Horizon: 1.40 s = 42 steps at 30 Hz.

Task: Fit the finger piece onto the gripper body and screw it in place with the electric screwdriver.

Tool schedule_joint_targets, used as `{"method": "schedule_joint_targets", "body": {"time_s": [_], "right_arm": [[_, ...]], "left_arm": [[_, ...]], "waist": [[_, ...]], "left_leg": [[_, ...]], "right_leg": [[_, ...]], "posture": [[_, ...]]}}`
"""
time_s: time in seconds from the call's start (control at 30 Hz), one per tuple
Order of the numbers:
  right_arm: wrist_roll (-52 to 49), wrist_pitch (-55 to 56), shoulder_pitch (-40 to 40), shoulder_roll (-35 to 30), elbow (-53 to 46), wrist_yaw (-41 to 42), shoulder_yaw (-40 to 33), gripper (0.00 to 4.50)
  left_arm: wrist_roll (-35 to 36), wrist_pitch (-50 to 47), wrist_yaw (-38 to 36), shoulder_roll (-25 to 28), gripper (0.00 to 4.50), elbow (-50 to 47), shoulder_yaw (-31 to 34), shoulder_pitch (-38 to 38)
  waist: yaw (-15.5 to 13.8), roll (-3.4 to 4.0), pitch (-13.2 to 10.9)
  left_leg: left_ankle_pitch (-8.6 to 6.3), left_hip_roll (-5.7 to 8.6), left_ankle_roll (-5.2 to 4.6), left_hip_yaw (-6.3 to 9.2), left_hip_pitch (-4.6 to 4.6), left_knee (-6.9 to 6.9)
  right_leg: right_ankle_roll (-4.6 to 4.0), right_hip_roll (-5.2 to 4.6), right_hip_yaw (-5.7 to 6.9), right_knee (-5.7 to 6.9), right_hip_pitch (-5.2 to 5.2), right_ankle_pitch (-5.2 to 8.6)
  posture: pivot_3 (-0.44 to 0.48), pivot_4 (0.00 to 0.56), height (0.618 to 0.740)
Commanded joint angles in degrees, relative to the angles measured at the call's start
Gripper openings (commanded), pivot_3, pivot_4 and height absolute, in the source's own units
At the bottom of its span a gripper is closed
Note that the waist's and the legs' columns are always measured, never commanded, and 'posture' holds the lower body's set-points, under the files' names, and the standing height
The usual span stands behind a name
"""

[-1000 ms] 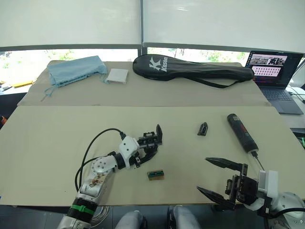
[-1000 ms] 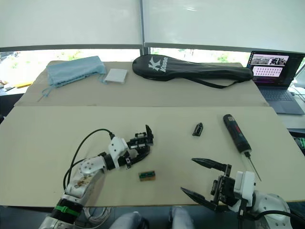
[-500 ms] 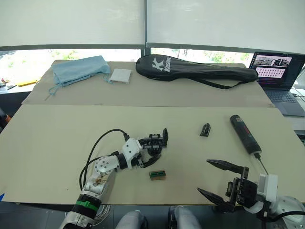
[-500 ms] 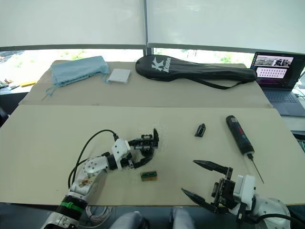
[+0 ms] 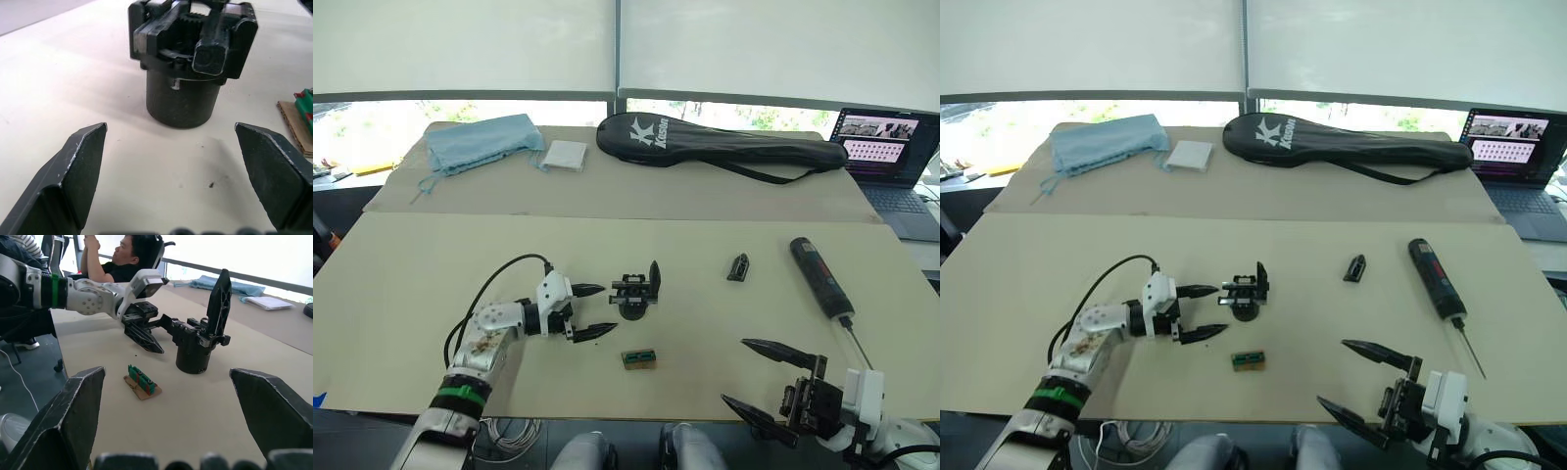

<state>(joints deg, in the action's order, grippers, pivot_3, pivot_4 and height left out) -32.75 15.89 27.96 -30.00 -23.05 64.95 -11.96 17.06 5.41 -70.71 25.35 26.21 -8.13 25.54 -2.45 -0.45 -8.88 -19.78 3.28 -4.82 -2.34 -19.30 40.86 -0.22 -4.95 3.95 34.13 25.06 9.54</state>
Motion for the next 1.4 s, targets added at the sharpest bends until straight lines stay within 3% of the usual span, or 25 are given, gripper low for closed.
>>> {"method": "schedule_joint_targets", "body": {"time_s": [0.03,0.27,0.53,0.63,0.73,0.77,0.93,1.07,1.2,1.3,1.4], "right_arm": [[-0.1,1.8,1.0,0.1,-2.0,-0.2,-0.7,4.5],[0.5,2.2,2.3,0.3,-3.1,-1.5,-0.6,4.5],[1.2,2.5,3.4,0.1,-3.9,-2.6,-0.5,4.5],[1.6,2.5,3.4,0.2,-4.1,-3.0,-0.2,4.5],[2.2,2.4,2.9,0.3,-4.0,-3.5,0.4,4.5],[2.4,2.3,2.7,0.4,-4.1,-3.7,0.7,4.5],[2.5,1.7,2.1,-0.2,-4.7,-4.4,1.4,4.5],[1.7,1.1,1.9,-1.1,-4.9,-4.7,0.7,4.5],[1.6,0.3,1.3,-1.4,-5.5,-5.6,1.1,4.5],[1.4,-0.3,1.2,-1.8,-5.9,-6.0,1.4,4.5],[1.1,-1.1,0.9,-2.3,-6.4,-6.2,1.5,4.5]], "left_arm": [[-1.1,4.2,-4.9,-1.5,4.42,7.2,-0.5,6.0],[-4.9,11.1,-11.8,-5.3,4.42,18.7,-2.7,13.1],[-7.0,16.2,-11.7,-8.2,4.42,24.5,-1.9,14.8],[-7.1,17.7,-11.7,-9.2,3.56,24.7,-1.6,14.5],[-7.1,18.2,-11.3,-9.4,2.26,24.1,-1.0,13.9],[-6.8,18.3,-11.2,-9.1,2.27,23.2,-0.7,13.2],[-3.7,15.5,-10.1,-8.4,2.27,13.9,1.2,8.5],[-3.5,4.8,4.7,-7.8,2.27,-9.4,4.3,-2.5],[-5.1,-7.2,16.6,-7.9,2.27,-23.9,5.0,-8.5],[-4.1,-13.8,23.3,-9.4,2.27,-30.5,5.3,-11.9],[-5.6,-13.0,25.7,-10.1,2.27,-32.6,3.8,-15.6]], "waist": [[0.0,0.0,0.0],[0.4,-0.01,0.0],[0.1,-0.02,0.0],[-0.1,-0.01,0.0],[-0.1,-0.02,0.0],[-0.1,-0.02,0.0],[0.2,-0.01,0.0],[0.6,-0.01,0.0],[0.0,-0.01,0.0],[-0.3,0.0,0.0],[-0.1,0.02,0.0]], "left_leg": [[0.0,0.01,0.0,0.0,0.0,0.01],[0.01,0.01,0.0,-0.01,0.0,0.01],[0.0,-0.01,-0.01,-0.01,-0.01,0.05],[-0.01,0.0,-0.03,-0.01,-0.01,0.05],[-0.03,0.0,-0.07,-0.01,-0.03,0.06],[-0.03,0.0,-0.09,-0.01,-0.04,0.07],[-0.04,-0.01,-0.1,-0.01,-0.04,0.05],[-0.04,-0.02,-0.1,-0.01,-0.08,0.04],[-0.05,-0.03,-0.09,-0.01,-0.12,0.05],[-0.06,-0.03,-0.09,-0.01,-0.09,0.04],[-0.08,-0.01,-0.13,-0.01,-0.06,0.04]], "right_leg": [[0.0,0.01,0.01,0.0,0.0,0.0],[0.0,0.02,0.01,-0.02,-0.01,0.0],[0.01,-0.02,-0.01,-0.01,-0.02,0.0],[0.01,-0.05,-0.01,-0.01,-0.02,0.0],[0.02,-0.06,0.0,-0.02,-0.02,-0.01],[0.02,-0.06,0.0,-0.02,-0.01,-0.01],[0.02,-0.05,-0.01,-0.02,0.03,0.0],[0.02,-0.05,-0.06,-0.02,0.08,0.0],[0.02,-0.06,-0.07,-0.01,0.09,-0.01],[0.03,-0.08,-0.07,0.0,0.07,0.0],[0.05,-0.08,-0.07,-0.01,0.04,0.0]], "posture": [[0.0,0.15,0.74],[0.0,0.15,0.74],[0.0,0.15,0.74],[0.0,0.15,0.74],[0.0,0.15,0.74],[0.0,0.15,0.74],[0.0,0.15,0.74],[0.0,0.15,0.74],[0.0,0.15,0.74],[0.0,0.15,0.74],[0.0,0.15,0.74]]}}
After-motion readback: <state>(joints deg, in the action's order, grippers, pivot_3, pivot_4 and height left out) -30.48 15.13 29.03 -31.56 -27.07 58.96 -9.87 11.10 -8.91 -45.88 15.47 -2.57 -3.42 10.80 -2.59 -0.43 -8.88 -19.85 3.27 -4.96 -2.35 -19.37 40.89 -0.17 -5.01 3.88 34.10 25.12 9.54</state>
